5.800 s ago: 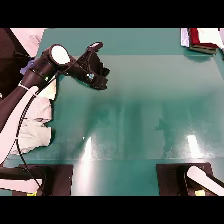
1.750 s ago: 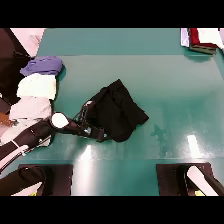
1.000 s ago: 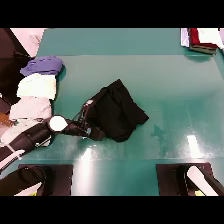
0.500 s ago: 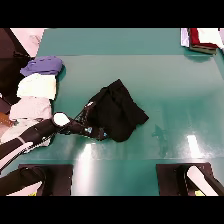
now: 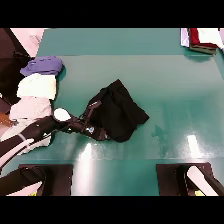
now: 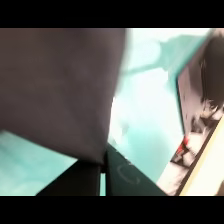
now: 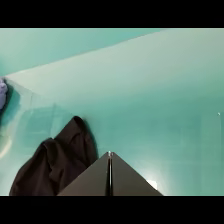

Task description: Fold the shirts.

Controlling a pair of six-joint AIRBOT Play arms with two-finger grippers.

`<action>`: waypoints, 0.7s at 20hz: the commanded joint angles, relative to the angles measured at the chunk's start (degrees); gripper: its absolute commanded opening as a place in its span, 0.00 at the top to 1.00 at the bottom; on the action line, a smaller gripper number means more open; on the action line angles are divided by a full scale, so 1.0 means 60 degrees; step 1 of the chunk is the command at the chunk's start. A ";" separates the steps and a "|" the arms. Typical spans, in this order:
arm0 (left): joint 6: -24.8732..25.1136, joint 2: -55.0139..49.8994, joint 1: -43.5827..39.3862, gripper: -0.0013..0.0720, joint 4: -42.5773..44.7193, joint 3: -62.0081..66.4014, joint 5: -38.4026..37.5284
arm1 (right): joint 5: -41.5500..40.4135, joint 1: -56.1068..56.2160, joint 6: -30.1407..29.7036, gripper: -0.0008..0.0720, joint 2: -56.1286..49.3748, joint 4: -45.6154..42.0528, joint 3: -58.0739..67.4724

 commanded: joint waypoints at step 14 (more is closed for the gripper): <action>-0.4903 0.2878 0.0000 0.95 1.1398 0.3359 -0.2648 | -0.3778 0.6965 0.0120 0.09 -0.2586 -0.1894 -0.5457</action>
